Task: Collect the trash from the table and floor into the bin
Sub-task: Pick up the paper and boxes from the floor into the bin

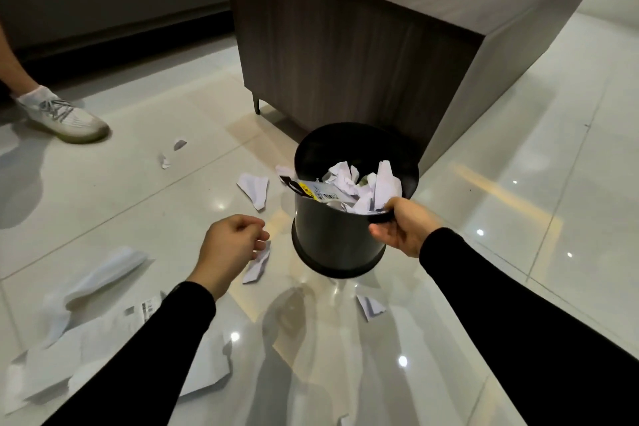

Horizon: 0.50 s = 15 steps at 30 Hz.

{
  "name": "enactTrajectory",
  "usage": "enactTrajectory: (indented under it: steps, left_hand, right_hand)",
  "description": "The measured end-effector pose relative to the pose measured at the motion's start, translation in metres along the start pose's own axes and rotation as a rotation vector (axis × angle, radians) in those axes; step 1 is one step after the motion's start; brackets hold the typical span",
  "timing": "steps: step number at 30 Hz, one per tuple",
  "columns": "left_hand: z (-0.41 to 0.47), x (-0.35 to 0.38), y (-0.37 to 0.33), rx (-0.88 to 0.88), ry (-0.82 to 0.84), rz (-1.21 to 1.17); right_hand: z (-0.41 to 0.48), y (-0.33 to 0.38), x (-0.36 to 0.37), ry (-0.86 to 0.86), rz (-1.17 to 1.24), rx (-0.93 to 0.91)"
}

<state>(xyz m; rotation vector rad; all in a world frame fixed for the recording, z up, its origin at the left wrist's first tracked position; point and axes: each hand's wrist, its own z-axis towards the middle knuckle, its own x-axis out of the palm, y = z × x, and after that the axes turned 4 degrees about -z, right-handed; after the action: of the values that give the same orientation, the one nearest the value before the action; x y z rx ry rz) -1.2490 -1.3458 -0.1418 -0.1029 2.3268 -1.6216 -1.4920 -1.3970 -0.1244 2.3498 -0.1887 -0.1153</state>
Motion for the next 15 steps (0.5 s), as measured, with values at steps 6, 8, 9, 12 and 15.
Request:
enactTrajectory:
  steps: [6,8,9,12,15]
  left_hand:
    - [-0.011,0.038,0.032,-0.020,0.118,0.106]
    - [-0.023,0.047,0.058,0.016,0.215,0.328]
    - [-0.032,0.051,0.072,0.051,0.303,0.494]
    - [-0.064,0.070,0.115,0.153,0.590,0.832]
    - [-0.079,0.090,0.142,0.117,0.672,0.794]
  right_hand:
    - [-0.008,-0.084,-0.017,-0.190,-0.214,-0.215]
    - [-0.001,-0.122,-0.026,-0.190,-0.516,-0.174]
    - [0.004,-0.138,-0.031,-0.170,-0.670,-0.158]
    - [0.016,-0.167,-0.031,-0.128,-0.797,-0.170]
    - [0.036,-0.175,-0.020,-0.132,-0.802,-0.270]
